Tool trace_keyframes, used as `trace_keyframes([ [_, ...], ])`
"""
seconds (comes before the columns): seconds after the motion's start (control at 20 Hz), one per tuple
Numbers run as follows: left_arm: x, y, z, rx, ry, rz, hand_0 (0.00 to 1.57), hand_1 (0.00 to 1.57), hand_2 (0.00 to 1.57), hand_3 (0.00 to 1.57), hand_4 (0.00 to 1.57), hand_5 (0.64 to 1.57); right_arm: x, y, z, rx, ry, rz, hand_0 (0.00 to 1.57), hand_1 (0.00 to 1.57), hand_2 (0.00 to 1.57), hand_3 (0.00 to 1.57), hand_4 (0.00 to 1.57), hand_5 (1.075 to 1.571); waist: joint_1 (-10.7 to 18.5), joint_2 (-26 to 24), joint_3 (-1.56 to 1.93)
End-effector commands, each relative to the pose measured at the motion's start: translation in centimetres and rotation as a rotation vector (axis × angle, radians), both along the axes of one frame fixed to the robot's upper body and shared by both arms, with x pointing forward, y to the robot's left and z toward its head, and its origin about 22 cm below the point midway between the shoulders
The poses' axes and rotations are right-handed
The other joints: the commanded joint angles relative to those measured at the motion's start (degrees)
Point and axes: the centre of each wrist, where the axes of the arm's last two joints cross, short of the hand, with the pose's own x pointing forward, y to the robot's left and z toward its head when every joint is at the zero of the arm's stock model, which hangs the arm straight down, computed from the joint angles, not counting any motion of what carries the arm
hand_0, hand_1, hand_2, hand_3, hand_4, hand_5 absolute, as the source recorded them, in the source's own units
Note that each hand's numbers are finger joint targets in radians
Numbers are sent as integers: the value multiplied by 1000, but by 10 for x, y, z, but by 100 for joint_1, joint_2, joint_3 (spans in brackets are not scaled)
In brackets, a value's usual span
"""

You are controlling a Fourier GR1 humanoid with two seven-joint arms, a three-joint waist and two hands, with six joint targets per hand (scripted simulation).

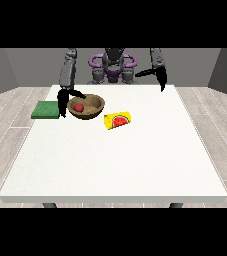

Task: Pick the cup and pour the ball into the bowl, then pick the bowl and place it on the pad

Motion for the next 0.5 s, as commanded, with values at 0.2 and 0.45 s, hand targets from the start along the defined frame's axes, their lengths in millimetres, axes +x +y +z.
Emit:
trace_keyframes([
  [0.2,5,35,16,0,1,21,0,0,0,0,0,1565,10,18,-8,-2,13,29,0,0,0,0,64,1562,-102,1,-1],
  [0.45,-4,3,34,-8,-85,-56,0,0,0,0,80,1571,-30,-16,-45,-22,266,-206,1453,1453,1571,0,468,1512,418,399,5],
])
